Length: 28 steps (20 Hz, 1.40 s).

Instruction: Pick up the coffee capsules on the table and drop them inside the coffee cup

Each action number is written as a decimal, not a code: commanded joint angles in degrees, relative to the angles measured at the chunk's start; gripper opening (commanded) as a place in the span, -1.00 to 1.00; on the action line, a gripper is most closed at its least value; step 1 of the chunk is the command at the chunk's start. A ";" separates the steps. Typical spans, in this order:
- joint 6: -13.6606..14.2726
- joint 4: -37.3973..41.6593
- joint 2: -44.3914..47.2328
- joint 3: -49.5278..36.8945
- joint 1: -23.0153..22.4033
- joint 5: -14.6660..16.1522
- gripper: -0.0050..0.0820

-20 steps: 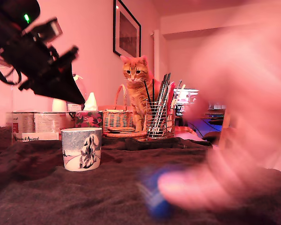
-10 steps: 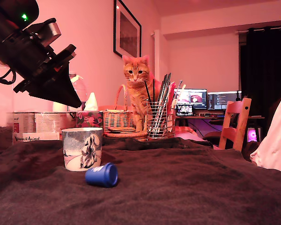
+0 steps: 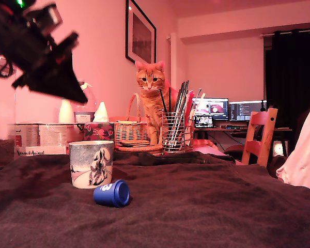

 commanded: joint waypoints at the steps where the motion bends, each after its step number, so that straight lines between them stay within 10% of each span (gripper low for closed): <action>1: 0.44 2.49 -2.97 -2.34 -0.22 1.20 -0.84; 21: 3.54 21.66 -16.24 -26.16 -6.88 14.86 -0.83; 28: 10.78 19.96 -16.22 -27.21 -7.23 15.06 -0.83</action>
